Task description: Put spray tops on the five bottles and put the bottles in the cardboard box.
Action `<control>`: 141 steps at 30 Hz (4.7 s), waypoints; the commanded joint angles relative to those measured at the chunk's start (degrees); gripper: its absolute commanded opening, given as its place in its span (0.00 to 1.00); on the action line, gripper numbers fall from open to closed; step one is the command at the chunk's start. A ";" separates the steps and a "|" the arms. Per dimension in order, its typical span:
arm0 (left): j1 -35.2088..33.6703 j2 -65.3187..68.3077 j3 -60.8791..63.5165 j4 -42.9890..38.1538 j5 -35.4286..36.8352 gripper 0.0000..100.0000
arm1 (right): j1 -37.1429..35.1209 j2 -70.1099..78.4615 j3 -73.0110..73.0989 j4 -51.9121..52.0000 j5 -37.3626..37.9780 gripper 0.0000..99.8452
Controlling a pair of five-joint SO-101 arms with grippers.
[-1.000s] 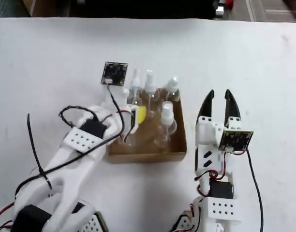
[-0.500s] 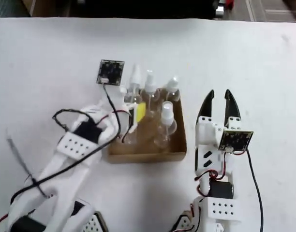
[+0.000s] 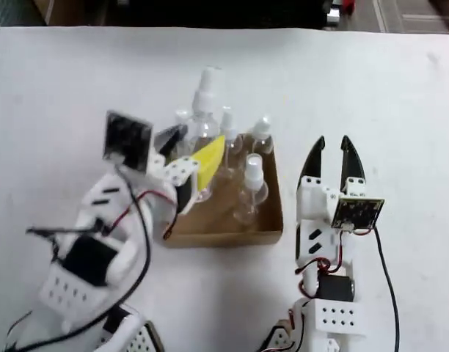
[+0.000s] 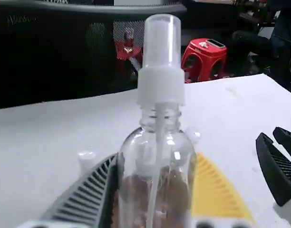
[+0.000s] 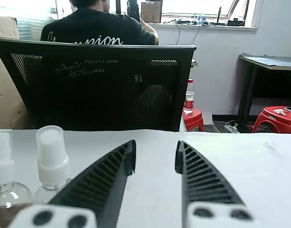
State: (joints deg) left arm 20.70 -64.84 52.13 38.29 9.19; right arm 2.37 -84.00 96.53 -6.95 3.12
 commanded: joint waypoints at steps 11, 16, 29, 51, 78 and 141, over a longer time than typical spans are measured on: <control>2.15 -40.84 30.51 -13.63 -16.62 0.02 | -2.07 0.40 0.62 -0.84 3.60 0.12; 1.01 -39.60 44.48 -24.88 -12.48 0.02 | -3.74 0.40 0.62 0.31 4.22 0.12; -6.02 -38.99 44.92 -22.95 -4.40 0.02 | -1.89 -0.31 0.44 -4.44 4.22 0.10; -2.77 -38.99 44.92 -22.95 -10.29 0.02 | -35.91 19.65 -64.88 67.56 8.00 0.14; -2.51 -39.08 44.92 -23.30 -10.46 0.02 | -44.97 36.70 -66.29 55.96 1.05 0.22; -0.04 -39.16 23.65 10.90 -18.64 0.26 | -41.36 36.26 -52.48 41.63 -0.62 0.02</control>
State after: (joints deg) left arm 18.77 -103.69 79.82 49.10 -8.48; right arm -39.21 -46.90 44.48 35.52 2.68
